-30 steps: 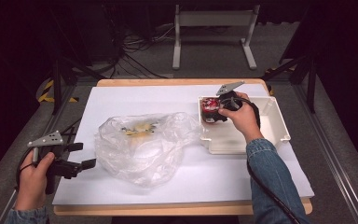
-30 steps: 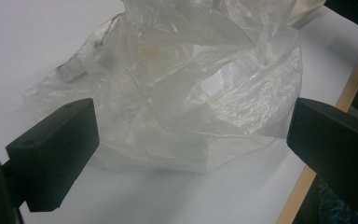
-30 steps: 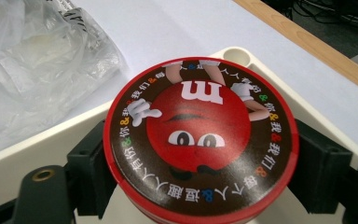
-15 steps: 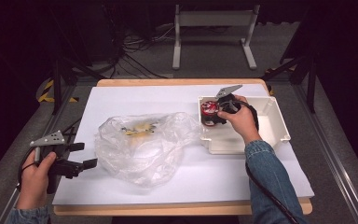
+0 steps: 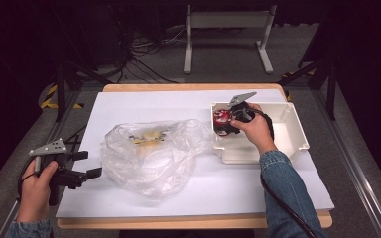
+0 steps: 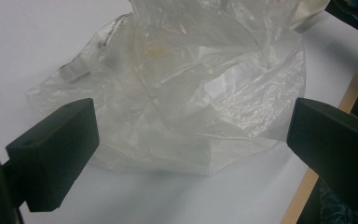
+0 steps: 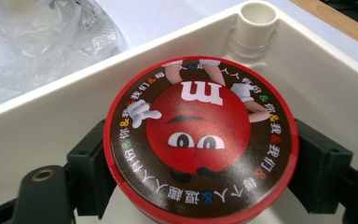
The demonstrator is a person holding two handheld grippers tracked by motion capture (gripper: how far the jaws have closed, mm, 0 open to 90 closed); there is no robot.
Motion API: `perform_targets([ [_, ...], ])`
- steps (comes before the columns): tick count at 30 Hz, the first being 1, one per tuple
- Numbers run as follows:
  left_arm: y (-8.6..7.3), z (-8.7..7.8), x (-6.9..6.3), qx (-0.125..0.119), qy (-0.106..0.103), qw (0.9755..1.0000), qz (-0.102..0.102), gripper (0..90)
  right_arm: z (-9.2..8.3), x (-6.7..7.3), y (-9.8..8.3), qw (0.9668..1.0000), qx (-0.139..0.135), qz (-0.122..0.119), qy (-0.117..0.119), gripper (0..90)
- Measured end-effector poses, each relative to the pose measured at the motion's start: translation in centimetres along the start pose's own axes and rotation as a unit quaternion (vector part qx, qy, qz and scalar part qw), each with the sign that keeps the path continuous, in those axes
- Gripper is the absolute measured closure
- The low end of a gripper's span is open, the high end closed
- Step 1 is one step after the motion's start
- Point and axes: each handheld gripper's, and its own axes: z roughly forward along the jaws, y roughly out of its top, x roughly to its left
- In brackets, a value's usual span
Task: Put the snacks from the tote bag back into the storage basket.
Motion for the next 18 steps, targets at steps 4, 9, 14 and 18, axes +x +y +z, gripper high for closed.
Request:
perform_targets([
  [4,-0.06,-0.26,0.20,-0.005,0.003,1.0000,-0.004,3.2,-0.04,-0.12,-0.23,1.0000,-0.001,0.005,0.003,20.6],
  [9,-0.10,-0.22,0.40,-0.008,0.004,0.9999,-0.005,3.2,-0.09,-0.24,-0.47,0.9999,-0.002,0.012,0.006,20.0],
  [14,-0.11,-0.01,0.40,-0.005,0.002,1.0000,-0.005,3.2,-0.15,-0.11,-0.33,0.9998,0.003,0.016,0.010,13.6],
  [18,-0.08,-0.19,0.52,-0.009,0.004,0.9999,-0.007,3.2,-0.52,0.23,-0.03,0.9994,0.005,0.034,0.004,7.3],
])
